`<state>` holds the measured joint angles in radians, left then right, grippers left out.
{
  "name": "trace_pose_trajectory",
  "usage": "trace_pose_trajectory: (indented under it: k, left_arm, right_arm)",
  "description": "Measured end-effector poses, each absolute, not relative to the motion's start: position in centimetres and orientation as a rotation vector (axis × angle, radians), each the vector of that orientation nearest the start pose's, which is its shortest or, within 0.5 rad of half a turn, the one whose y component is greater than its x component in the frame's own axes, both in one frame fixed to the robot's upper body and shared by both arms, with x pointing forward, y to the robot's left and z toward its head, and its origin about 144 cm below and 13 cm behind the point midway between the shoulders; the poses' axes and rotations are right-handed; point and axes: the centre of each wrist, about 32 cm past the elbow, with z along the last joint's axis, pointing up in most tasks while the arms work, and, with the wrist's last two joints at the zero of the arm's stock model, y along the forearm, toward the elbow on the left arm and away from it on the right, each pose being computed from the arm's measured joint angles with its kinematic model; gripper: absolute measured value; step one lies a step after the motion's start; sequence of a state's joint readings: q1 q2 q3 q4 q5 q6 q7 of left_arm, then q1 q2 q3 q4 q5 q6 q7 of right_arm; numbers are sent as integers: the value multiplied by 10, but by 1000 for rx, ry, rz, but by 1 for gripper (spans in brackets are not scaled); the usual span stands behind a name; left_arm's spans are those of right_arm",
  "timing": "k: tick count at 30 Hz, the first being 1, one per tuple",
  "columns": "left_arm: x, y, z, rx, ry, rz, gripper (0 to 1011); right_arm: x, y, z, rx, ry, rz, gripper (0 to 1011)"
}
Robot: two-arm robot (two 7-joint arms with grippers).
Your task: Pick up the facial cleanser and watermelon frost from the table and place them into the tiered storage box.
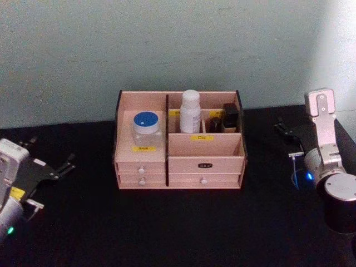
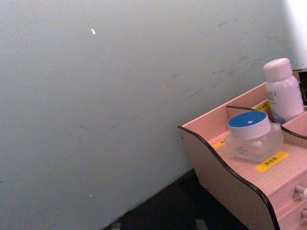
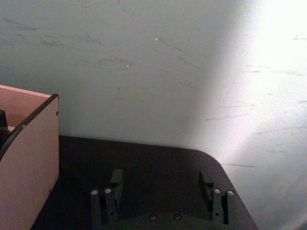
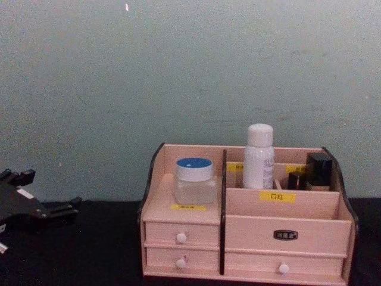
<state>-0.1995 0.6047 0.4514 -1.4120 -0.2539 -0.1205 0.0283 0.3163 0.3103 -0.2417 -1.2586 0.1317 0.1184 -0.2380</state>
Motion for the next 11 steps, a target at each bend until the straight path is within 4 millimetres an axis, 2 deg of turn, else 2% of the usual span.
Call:
trace_pose_trajectory:
  k: [11]
  left_arm:
    - [489, 310, 1140, 304, -285, 1248, 1001]
  right_arm:
    - [542, -278, 1153, -312, -105, -1679, 1002]
